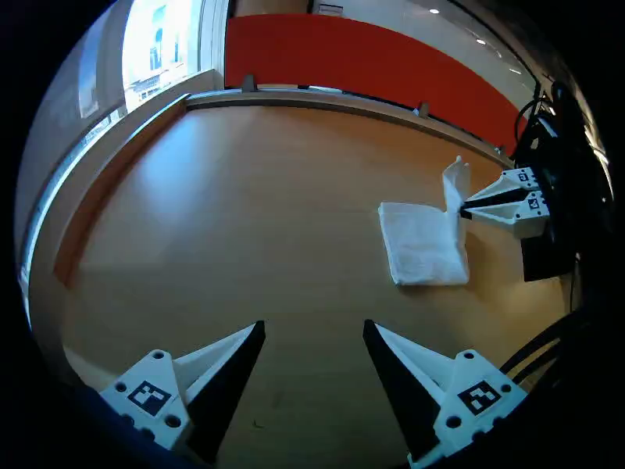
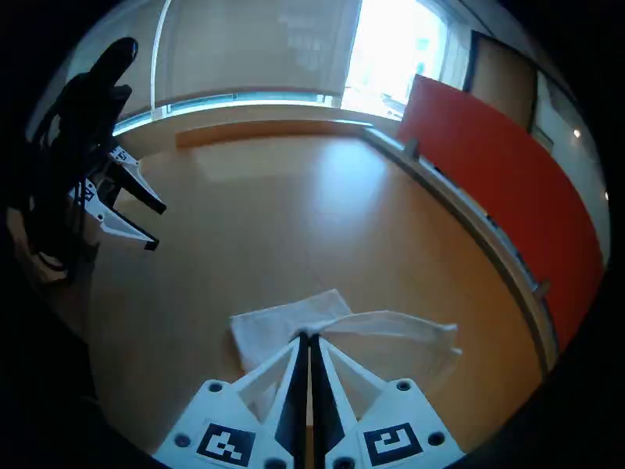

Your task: Fold towel

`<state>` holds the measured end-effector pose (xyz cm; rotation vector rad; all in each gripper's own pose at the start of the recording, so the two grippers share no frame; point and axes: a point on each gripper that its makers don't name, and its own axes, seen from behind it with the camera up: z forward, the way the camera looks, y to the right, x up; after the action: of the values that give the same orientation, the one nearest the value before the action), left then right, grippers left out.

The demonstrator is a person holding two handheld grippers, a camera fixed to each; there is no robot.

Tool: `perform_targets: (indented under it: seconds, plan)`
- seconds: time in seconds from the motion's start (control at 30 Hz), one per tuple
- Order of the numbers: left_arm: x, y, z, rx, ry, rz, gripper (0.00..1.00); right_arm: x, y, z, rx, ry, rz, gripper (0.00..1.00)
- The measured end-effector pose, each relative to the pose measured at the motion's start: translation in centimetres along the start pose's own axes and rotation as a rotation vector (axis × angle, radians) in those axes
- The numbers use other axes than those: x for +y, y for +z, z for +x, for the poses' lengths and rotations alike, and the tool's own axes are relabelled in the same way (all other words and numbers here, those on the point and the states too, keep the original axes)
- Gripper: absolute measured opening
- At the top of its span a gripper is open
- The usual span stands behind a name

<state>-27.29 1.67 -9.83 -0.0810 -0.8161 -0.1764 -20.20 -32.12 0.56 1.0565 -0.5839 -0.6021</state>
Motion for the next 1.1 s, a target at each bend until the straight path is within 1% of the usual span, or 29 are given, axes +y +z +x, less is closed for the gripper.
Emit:
perform_targets:
  seconds: [0.17,0.27,0.37,0.47,0.6,0.63,0.7,0.73,0.8,0.83,0.87,0.9,1.1]
  plan:
    - [-0.6,-0.3,-0.6,-0.001,-0.029,0.010,0.93,-2.7,2.5,-0.7,-0.028,-0.004,0.062,0.02]
    - [-1.0,-0.4,-1.0,-0.004,-0.044,0.016,0.94,-3.9,3.9,-1.6,-0.051,0.005,0.091,0.02]
    - [-1.4,-0.4,-1.2,-0.003,-0.055,0.021,0.93,-4.5,4.7,-2.4,-0.070,0.016,0.103,0.02]
    - [-1.5,-0.4,-1.2,-0.002,-0.061,0.023,0.94,-4.6,5.0,-2.7,-0.077,0.025,0.106,0.03]
    - [-1.6,-0.4,-1.2,-0.001,-0.059,0.021,0.94,-4.6,4.8,-2.6,-0.079,0.031,0.108,0.07]
    - [-1.6,-0.3,-1.2,-0.002,-0.057,0.022,0.94,-4.6,4.7,-2.7,-0.080,0.031,0.109,0.09]
    - [-1.6,-0.3,-1.2,-0.002,-0.054,0.022,0.94,-4.6,4.6,-2.7,-0.083,0.030,0.111,0.22]
    - [-1.6,-0.3,-1.1,-0.002,-0.053,0.022,0.94,-4.6,4.5,-2.7,-0.084,0.030,0.112,0.31]
    - [-1.6,-0.3,-1.1,-0.002,-0.050,0.021,0.94,-4.6,4.3,-2.8,-0.085,0.029,0.111,0.53]
    - [-1.6,-0.3,-1.1,-0.002,-0.049,0.021,0.94,-4.6,4.2,-2.9,-0.085,0.030,0.109,0.62]
    - [-1.6,-0.3,-1.1,-0.002,-0.049,0.020,0.94,-4.5,4.1,-2.9,-0.084,0.031,0.107,0.66]
    - [-1.6,-0.3,-1.1,-0.001,-0.048,0.020,0.94,-4.5,4.0,-2.9,-0.083,0.033,0.105,0.69]
    - [-1.8,-0.3,-1.0,0.001,-0.049,0.024,0.94,-4.2,3.5,-3.4,-0.086,0.046,0.089,0.69]
